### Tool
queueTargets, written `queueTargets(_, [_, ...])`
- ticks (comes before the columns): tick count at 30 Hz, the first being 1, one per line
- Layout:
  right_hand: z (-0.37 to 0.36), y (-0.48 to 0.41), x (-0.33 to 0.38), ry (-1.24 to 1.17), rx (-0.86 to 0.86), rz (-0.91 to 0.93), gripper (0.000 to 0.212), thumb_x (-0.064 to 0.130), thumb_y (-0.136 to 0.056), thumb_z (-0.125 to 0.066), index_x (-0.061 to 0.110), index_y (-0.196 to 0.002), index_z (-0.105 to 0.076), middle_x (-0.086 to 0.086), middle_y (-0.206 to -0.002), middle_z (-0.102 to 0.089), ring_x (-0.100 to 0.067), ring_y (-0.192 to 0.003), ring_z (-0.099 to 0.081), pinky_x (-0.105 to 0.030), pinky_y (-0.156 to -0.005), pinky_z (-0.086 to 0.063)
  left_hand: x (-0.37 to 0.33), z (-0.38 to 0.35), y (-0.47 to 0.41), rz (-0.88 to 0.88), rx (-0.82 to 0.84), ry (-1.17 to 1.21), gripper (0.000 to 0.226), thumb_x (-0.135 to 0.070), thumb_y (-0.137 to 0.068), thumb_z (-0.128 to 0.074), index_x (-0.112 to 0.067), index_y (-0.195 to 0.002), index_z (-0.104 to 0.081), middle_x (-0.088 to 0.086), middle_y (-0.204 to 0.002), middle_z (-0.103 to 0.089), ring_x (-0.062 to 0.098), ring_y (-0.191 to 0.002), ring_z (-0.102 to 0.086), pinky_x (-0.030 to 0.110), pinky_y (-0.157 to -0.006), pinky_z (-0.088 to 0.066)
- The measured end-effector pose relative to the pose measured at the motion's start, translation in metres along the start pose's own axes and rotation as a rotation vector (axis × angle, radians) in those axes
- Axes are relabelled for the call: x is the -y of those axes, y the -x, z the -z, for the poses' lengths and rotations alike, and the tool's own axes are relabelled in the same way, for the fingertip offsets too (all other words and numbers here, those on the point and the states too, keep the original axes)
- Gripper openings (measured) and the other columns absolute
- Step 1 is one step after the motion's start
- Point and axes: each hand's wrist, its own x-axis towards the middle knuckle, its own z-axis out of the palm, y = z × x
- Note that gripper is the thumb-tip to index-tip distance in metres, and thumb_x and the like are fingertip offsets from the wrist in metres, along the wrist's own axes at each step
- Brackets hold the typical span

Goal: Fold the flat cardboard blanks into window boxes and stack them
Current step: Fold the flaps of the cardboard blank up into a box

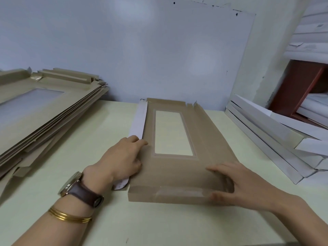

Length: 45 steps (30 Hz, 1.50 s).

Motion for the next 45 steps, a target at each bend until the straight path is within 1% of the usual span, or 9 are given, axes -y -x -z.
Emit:
queueTargets(9, [-0.004, 0.008, -0.006, -0.003, 0.088, 0.114, 0.101, 0.086, -0.057, -0.063, 0.047, -0.143, -0.027, 0.039, -0.142, -0.011, 0.023, -0.133, 0.003, 0.001, -0.104, 0.000, 0.005, -0.002, -0.002, -0.122, 0.102, 0.210, 0.064, 0.014, -0.069, -0.041, -0.022, -0.113, -0.069, -0.005, -0.129, -0.059, 0.010, -0.121, -0.053, 0.022, -0.095, -0.044])
queueTargets(12, [-0.006, 0.008, -0.008, 0.005, 0.038, 0.138, 0.084, 0.084, -0.065, -0.053, 0.045, -0.138, -0.039, 0.042, -0.136, -0.023, 0.024, -0.128, -0.011, 0.003, -0.100, -0.012, 0.002, 0.000, -0.003, -0.095, 0.096, 0.188, 0.047, 0.001, -0.083, -0.042, -0.023, -0.113, -0.069, -0.005, -0.110, -0.068, 0.012, -0.100, -0.061, 0.027, -0.090, -0.047])
queueTargets(17, [-0.011, 0.003, -0.010, 0.062, -0.079, 0.121, 0.046, 0.048, -0.075, -0.051, 0.032, -0.118, -0.058, 0.018, -0.108, -0.056, -0.001, -0.102, -0.049, -0.030, -0.085, -0.048, 0.000, -0.001, -0.002, -0.133, 0.057, 0.132, 0.030, -0.015, -0.092, -0.046, -0.024, -0.109, -0.068, -0.009, -0.105, -0.068, 0.012, -0.098, -0.060, 0.029, -0.088, -0.047])
queueTargets(25, [-0.017, -0.011, -0.009, 0.041, -0.253, 0.161, 0.031, 0.027, -0.078, -0.059, 0.014, -0.104, -0.069, 0.004, -0.102, -0.068, -0.017, -0.092, -0.062, -0.035, -0.076, -0.054, 0.002, -0.009, -0.016, -0.120, 0.145, 0.032, 0.038, -0.034, -0.103, -0.034, -0.012, -0.110, -0.064, 0.000, -0.119, -0.062, 0.020, -0.122, -0.048, 0.038, -0.103, -0.035])
queueTargets(30, [-0.019, -0.024, -0.019, 0.036, -0.270, 0.165, 0.027, 0.009, -0.082, -0.068, 0.012, -0.109, -0.068, -0.001, -0.104, -0.068, -0.023, -0.097, -0.061, -0.042, -0.079, -0.052, -0.001, -0.011, -0.019, -0.039, 0.125, 0.257, 0.048, -0.041, -0.103, -0.027, -0.015, -0.120, -0.064, -0.006, -0.132, -0.056, 0.005, -0.131, -0.037, 0.020, -0.110, 0.008])
queueTargets(33, [-0.017, -0.035, -0.022, 0.045, -0.222, 0.122, 0.020, 0.010, -0.086, -0.060, 0.018, -0.104, -0.065, 0.006, -0.097, -0.065, -0.017, -0.094, -0.057, -0.043, -0.080, -0.049, -0.003, -0.009, -0.017, 0.049, 0.090, 0.489, 0.041, -0.049, -0.100, -0.039, -0.023, -0.112, -0.069, -0.007, -0.127, -0.061, 0.013, -0.124, -0.048, 0.037, -0.119, 0.004])
queueTargets(36, [-0.014, -0.042, -0.023, -0.014, -0.192, 0.098, 0.015, 0.011, -0.086, -0.059, 0.023, -0.094, -0.066, 0.008, -0.088, -0.065, -0.015, -0.086, -0.056, -0.036, -0.078, -0.048, -0.005, 0.009, -0.011, 0.138, 0.205, 0.941, 0.053, -0.060, -0.071, -0.066, -0.019, -0.104, -0.073, 0.022, -0.089, -0.069, 0.033, -0.074, -0.059, 0.042, -0.080, -0.042])
queueTargets(40, [-0.007, -0.046, -0.028, -0.179, -0.168, -0.032, 0.022, 0.038, -0.090, -0.062, 0.021, -0.077, -0.063, 0.006, -0.065, -0.060, -0.012, -0.061, -0.056, -0.026, -0.057, -0.044, 0.006, 0.033, -0.005, -0.045, 0.387, 0.841, 0.061, -0.041, -0.057, -0.080, -0.024, -0.115, -0.068, -0.012, -0.085, -0.071, 0.007, -0.071, -0.065, 0.017, -0.071, -0.041])
queueTargets(45, [0.001, -0.055, -0.029, -0.349, -0.175, -0.168, 0.009, 0.042, -0.085, -0.068, 0.034, -0.086, -0.069, 0.003, -0.073, -0.071, -0.012, -0.063, -0.062, -0.019, -0.059, -0.047, 0.000, 0.024, -0.007, 0.033, 0.343, 0.732, 0.042, -0.013, -0.071, -0.084, -0.024, -0.109, -0.069, 0.005, -0.050, -0.053, 0.019, -0.039, -0.044, 0.019, -0.047, -0.037])
